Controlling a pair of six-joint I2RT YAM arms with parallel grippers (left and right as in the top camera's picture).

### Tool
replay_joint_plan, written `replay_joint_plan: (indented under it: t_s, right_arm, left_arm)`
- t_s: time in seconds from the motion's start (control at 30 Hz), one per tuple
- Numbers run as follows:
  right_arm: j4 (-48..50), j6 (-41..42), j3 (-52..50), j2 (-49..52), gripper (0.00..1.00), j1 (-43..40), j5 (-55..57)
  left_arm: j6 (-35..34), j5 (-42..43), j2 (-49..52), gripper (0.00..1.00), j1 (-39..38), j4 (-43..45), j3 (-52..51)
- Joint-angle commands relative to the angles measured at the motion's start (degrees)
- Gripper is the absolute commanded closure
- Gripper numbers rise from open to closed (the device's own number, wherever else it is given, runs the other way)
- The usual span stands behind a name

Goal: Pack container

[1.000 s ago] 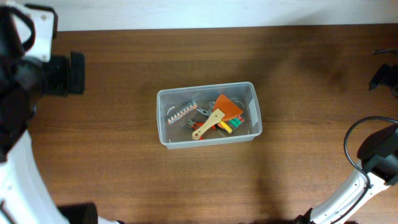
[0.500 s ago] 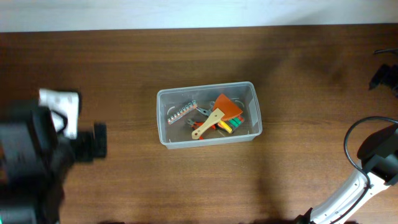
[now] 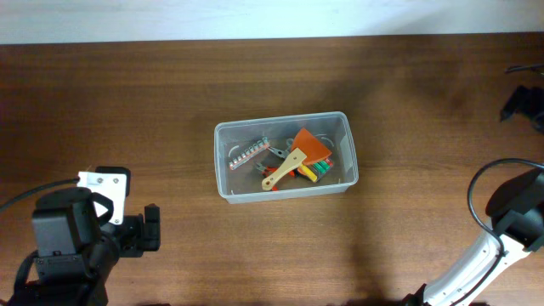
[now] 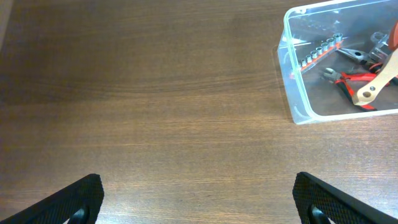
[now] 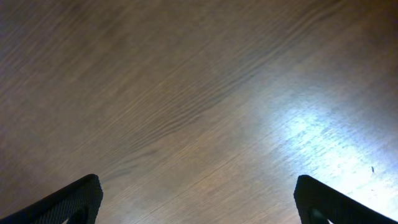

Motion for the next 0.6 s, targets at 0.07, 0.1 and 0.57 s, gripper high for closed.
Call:
replay_joint_plan:
  t_s: [0.07, 0.1, 0.57]
  right_arm:
    - [0.00, 0.07, 0.11, -7.78, 0.01, 4.96, -0.31]
    - [0.00, 0.07, 0.11, -9.44, 0.01, 6.10, -0.31]
    - [0.42, 0.07, -19.21, -40.35, 0.01, 26.51, -0.31]
  left_arm:
    - [-0.70, 1.09, -0.28, 0.01, 0.20, 0.09, -0.17]
    - [-0.70, 1.09, -0.28, 0.01, 0.20, 0.09, -0.17]
    - [-0.70, 1.09, -0.28, 0.01, 0.20, 0.09, -0.17]
